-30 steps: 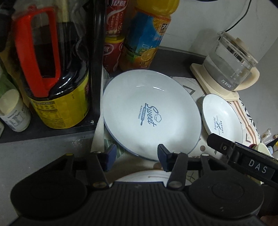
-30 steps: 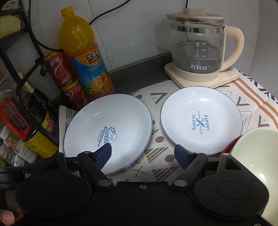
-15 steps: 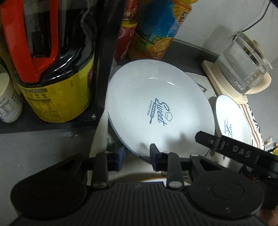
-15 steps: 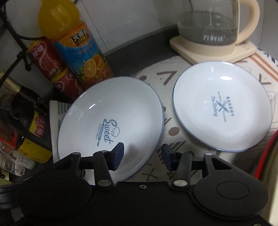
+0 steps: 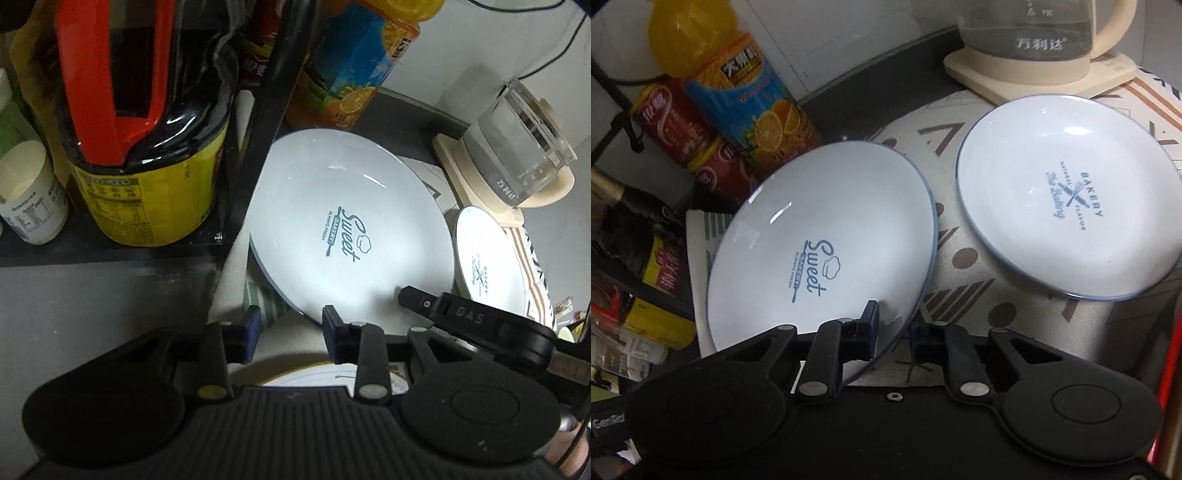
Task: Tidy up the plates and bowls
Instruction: 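Close both grippers on the rim of the white 'Sweet' plate, then lift the 'Sweet' plate with both grippers and carry it over the flower plate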
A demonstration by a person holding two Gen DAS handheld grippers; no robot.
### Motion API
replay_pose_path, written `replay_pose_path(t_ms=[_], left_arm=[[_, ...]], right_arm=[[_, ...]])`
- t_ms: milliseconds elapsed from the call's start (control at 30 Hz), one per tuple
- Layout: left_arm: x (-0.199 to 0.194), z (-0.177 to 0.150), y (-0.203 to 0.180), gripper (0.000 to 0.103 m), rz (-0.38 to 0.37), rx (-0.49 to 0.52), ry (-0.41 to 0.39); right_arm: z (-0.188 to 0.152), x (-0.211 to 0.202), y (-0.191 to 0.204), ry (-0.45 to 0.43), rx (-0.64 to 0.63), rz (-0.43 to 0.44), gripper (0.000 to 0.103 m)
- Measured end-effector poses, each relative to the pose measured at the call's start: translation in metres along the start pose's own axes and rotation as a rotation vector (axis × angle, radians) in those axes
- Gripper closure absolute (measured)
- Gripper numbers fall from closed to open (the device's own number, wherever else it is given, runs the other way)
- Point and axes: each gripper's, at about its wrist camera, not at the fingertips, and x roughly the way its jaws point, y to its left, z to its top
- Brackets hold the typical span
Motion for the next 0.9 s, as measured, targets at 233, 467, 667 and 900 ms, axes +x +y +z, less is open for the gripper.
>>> replay_pose_path(t_ms=[233, 467, 667, 900], left_arm=[[-0.008, -0.003, 0.009, 0.063, -0.019, -0.042, -0.010], [-0.009, -0.003, 0.018, 0.055, -0.019, -0.088, -0.017], [-0.008, -0.007, 0.025, 0.055, -0.056, -0.121, -0.021], [0.000, -0.007, 0.023, 0.062, -0.120, -0.148, -0.013]], right_arm=[[0.001, -0.012, 0.003, -0.003, -0.002, -0.013, 0.090], [-0.008, -0.019, 0.006, -0.006, 0.000, -0.033, 0.089], [-0.012, -0.031, 0.010, -0.021, -0.038, -0.056, 0.089], [-0.010, -0.041, 0.016, -0.040, -0.072, -0.067, 0.089]])
